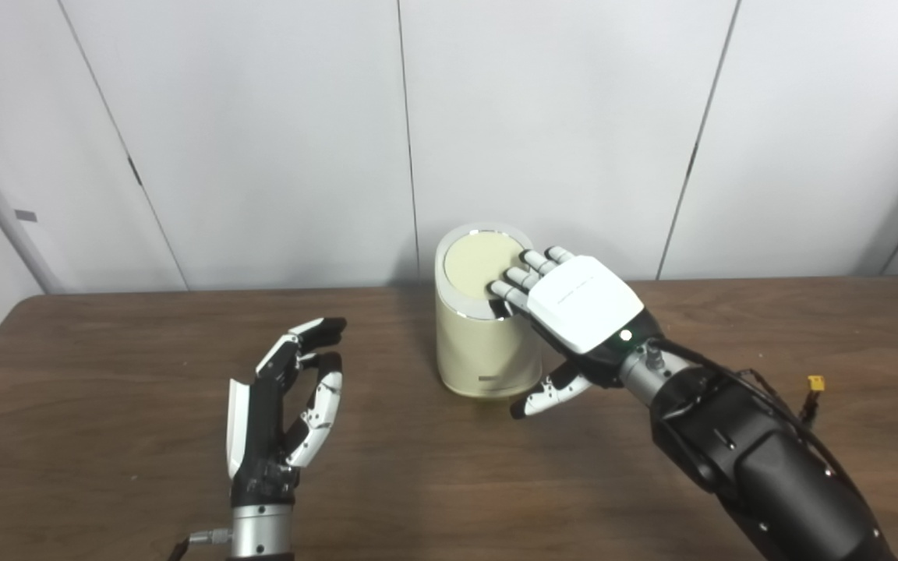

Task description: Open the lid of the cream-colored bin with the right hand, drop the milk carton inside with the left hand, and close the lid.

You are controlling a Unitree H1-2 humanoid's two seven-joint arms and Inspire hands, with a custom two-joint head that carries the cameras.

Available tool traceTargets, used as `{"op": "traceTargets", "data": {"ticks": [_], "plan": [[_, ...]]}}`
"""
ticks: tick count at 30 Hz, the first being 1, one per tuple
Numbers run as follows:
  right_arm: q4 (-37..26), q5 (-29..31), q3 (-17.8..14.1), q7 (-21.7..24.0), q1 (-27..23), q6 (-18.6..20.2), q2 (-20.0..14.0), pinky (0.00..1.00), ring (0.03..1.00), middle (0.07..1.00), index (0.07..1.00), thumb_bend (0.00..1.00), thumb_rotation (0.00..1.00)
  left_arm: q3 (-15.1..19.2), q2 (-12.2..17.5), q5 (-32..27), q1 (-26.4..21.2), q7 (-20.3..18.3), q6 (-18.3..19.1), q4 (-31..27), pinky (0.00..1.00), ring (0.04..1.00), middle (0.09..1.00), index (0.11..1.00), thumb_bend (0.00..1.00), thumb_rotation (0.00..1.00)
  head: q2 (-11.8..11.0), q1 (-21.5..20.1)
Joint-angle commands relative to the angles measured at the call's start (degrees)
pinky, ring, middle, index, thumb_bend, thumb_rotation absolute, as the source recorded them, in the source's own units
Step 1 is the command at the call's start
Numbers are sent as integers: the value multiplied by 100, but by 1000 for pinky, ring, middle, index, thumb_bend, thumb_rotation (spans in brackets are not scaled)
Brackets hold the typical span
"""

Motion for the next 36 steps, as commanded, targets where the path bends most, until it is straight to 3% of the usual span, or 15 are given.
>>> {"op": "traceTargets", "data": {"ticks": [1, 8, 14, 19, 31, 36], "plan": [[-29, 37, -16, 130, 51, -160, -57, 883, 930, 892, 844, 735, 754, 14, 5, 7, -138, 9, -92, -74, 620, 719, 736, 723, 219, 526, 4, -7], [-233, 213, -311, -81, 219, -28, 68, 876, 927, 893, 845, 738, 733, 4, 36, -15, -136, -24, -103, -62, 628, 723, 739, 728, 218, 530, -16, 24], [-304, 122, -603, -838, 619, 70, 304, 915, 950, 925, 879, 639, 692, 28, 73, 15, -119, -6, -104, -37, 623, 719, 731, 724, 208, 543, -12, 22], [-133, 228, -824, -1602, 932, 116, 540, 998, 999, 996, 987, 581, 663, 32, 102, -3, -102, -11, -119, -16, 625, 716, 733, 721, 213, 541, -16, 13], [189, 566, -1169, -2604, 1010, 180, 812, 1000, 1000, 1000, 1000, 591, 650, 17, 131, -39, -52, -70, -120, -41, 622, 717, 734, 725, 217, 540, -44, 13], [123, 1021, -1461, -3336, 1128, 62, 937, 1000, 1000, 1000, 1000, 591, 640, 45, 139, -96, -28, -109, -144, -30, 628, 719, 737, 726, 224, 538, -58, 1]]}}
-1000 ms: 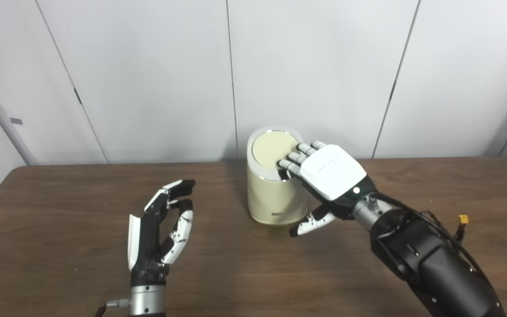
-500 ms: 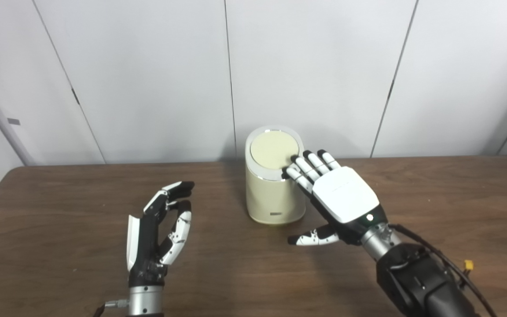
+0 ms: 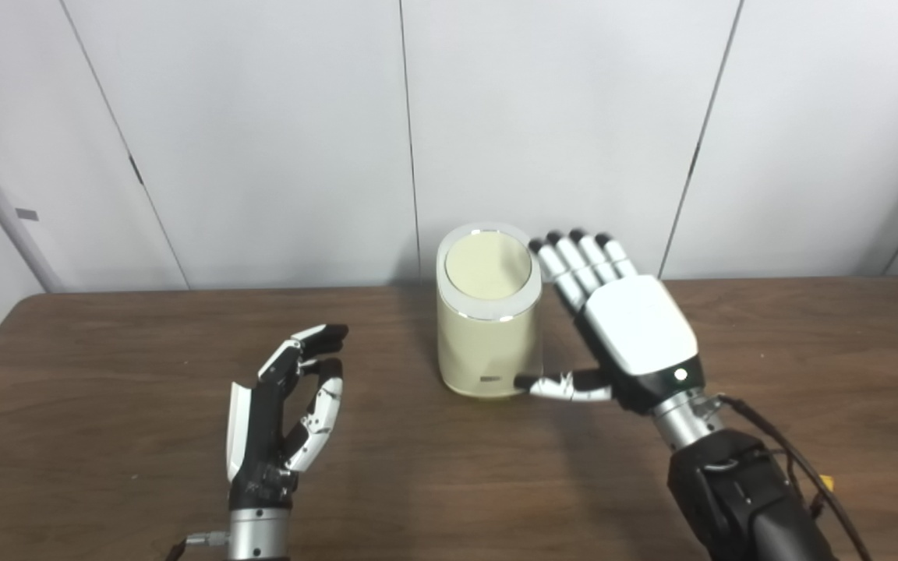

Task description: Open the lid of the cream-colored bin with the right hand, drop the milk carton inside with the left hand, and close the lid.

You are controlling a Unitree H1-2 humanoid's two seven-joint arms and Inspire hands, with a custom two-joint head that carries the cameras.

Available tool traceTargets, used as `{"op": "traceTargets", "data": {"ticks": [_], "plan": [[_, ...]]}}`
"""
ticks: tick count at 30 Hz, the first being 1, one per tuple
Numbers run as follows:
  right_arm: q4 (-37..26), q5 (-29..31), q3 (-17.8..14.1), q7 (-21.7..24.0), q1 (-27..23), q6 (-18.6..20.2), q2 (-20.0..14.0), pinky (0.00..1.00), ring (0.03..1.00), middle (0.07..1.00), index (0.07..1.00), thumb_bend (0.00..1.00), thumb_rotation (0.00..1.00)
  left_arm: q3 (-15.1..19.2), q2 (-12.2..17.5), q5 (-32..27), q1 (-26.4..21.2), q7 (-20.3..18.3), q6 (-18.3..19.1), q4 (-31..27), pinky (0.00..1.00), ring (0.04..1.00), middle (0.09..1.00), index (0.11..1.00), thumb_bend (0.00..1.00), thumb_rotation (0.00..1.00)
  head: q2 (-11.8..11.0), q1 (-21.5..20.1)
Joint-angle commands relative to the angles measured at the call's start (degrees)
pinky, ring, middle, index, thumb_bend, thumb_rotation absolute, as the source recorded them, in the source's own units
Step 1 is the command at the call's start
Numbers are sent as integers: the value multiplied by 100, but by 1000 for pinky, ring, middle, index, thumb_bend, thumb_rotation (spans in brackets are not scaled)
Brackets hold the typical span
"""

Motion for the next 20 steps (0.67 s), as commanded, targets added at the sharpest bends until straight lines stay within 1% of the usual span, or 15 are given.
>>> {"op": "traceTargets", "data": {"ticks": [1, 3, 4, 5, 6, 7, 8, 9, 10, 11, 12, 13, 15, 17, 20], "plan": [[-224, 329, -183, -446, -21, -88, 26, 1000, 1000, 1000, 1000, 591, 628, 25, 36, -64, -70, 4, -165, -85, 629, 720, 737, 727, 223, 536, 1, 4], [-272, 858, -325, -670, 161, -288, 33, 1000, 1000, 1000, 1000, 564, 639, 34, 54, -58, -60, -3, -162, -89, 632, 723, 740, 727, 225, 536, -5, 24], [-273, 1190, -406, -809, 283, -445, 31, 1000, 1000, 1000, 1000, 521, 664, 43, 57, -51, -55, 2, -152, -97, 632, 723, 740, 727, 226, 540, 6, 32], [-245, 1548, -496, -989, 424, -636, 50, 1000, 1000, 1000, 1000, 482, 699, 53, 64, -60, -52, 1, -148, -103, 630, 721, 739, 725, 227, 541, -4, 45], [-207, 1888, -576, -1160, 572, -817, 97, 981, 1000, 1000, 1000, 438, 763, 69, 81, -83, -49, -1, -165, -100, 629, 721, 739, 725, 227, 541, -9, 58], [-171, 2127, -639, -1317, 719, -968, 143, 892, 975, 1000, 1000, 385, 844, 82, 97, -109, -43, -9, -176, -100, 627, 719, 737, 723, 222, 537, -7, 60], [-136, 2292, -681, -1453, 842, -1085, 192, 831, 942, 975, 979, 341, 881, 93, 113, -149, -31, -29, -171, -112, 626, 718, 735, 723, 216, 532, -11, 61], [-95, 2485, -728, -1554, 975, -1179, 254, 777, 905, 940, 942, 306, 881, 103, 124, -192, -11, -51, -147, -144, 627, 719, 736, 724, 211, 527, -13, 68], [-50, 2724, -793, -1626, 1109, -1254, 320, 712, 852, 884, 882, 270, 852, 106, 122, -233, 12, -75, -103, -193, 626, 717, 734, 724, 210, 518, -12, 73], [-4, 2934, -854, -1682, 1226, -1318, 381, 685, 824, 852, 846, 246, 813, 112, 130, -291, 33, -101, -91, -230, 625, 716, 733, 724, 212, 502, -10, 97], [45, 3133, -905, -1720, 1323, -1395, 428, 676, 809, 835, 824, 224, 792, 123, 136, -335, 51, -114, -99, -254, 627, 718, 735, 724, 212, 489, -8, 113], [87, 3295, -942, -1742, 1392, -1470, 460, 687, 807, 831, 814, 194, 756, 136, 140, -366, 67, -119, -112, -271, 632, 722, 740, 726, 214, 475, -10, 123], [147, 3514, -988, -1760, 1520, -1575, 522, 706, 819, 840, 818, 176, 693, 174, 161, -405, 104, -107, -176, -283, 649, 735, 753, 737, 219, 469, -17, 164], [177, 3486, -1014, -1842, 1656, -1612, 580, 718, 828, 850, 830, 188, 675, 215, 167, -479, 148, -92, -244, -296, 672, 753, 770, 752, 223, 490, -17, 205], [257, 3436, -1018, -2004, 1778, -1766, 664, 692, 810, 840, 815, 191, 648, 271, 172, -524, 241, -103, -233, -395, 686, 764, 779, 763, 229, 513, 14, 270]]}}
